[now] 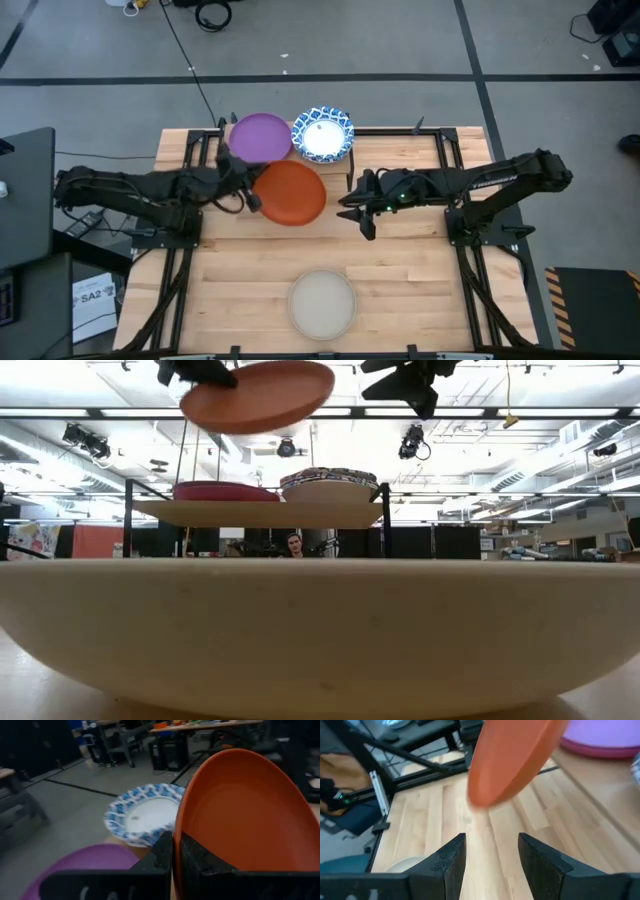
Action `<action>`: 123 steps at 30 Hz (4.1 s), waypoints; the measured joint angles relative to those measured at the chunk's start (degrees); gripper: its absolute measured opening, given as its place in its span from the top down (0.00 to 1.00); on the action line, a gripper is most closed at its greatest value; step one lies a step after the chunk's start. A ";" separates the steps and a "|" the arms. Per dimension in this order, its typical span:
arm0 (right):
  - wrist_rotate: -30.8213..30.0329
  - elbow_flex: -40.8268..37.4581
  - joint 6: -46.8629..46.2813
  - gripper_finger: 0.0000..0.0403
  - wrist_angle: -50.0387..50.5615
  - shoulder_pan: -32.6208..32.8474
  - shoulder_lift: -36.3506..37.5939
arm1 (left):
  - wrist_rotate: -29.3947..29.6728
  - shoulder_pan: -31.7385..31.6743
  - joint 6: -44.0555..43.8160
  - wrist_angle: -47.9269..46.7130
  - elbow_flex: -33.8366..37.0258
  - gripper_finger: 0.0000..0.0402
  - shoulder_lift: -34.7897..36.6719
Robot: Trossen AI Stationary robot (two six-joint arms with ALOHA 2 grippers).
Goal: Place and stack plates onto a shelf
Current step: Stack the orange plate on top of the purple plate on the shelf, then stack the brown plate on top of the orange plate on the shelf
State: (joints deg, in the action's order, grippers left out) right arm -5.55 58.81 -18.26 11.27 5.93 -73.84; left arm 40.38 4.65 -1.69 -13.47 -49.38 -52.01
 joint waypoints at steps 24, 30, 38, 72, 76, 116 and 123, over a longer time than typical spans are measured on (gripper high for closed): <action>1.21 -0.02 0.39 0.54 0.93 0.00 -5.15 | -32.47 -45.06 2.82 -26.39 -23.37 0.96 -1.43; 1.21 -0.02 0.39 0.54 0.99 0.00 -5.58 | -42.20 -55.95 2.67 -26.36 -23.35 0.96 -5.34; 1.21 -0.02 0.39 0.54 0.86 0.00 -5.69 | -50.92 -63.89 2.40 -26.51 -23.35 0.96 -13.92; 1.19 -0.02 0.39 0.54 0.90 0.00 -5.69 | -51.12 -68.22 -3.69 -34.02 -23.33 0.95 -20.87; 1.19 -0.02 0.39 0.54 0.90 0.00 -5.71 | -49.88 -67.64 -3.68 -34.02 -23.33 0.95 -20.90; 1.18 -0.02 0.39 0.54 0.88 -0.02 -5.69 | -47.94 -65.14 -2.08 -34.02 -23.33 0.62 -21.14; 1.18 -0.02 0.39 0.54 0.88 -0.02 -5.69 | -48.09 -63.98 -2.08 -33.95 -23.33 0.62 -21.14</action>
State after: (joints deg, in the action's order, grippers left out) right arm -4.37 58.78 -17.87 12.14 5.91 -79.53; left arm -7.71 -59.32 -3.77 -47.42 -72.71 -73.14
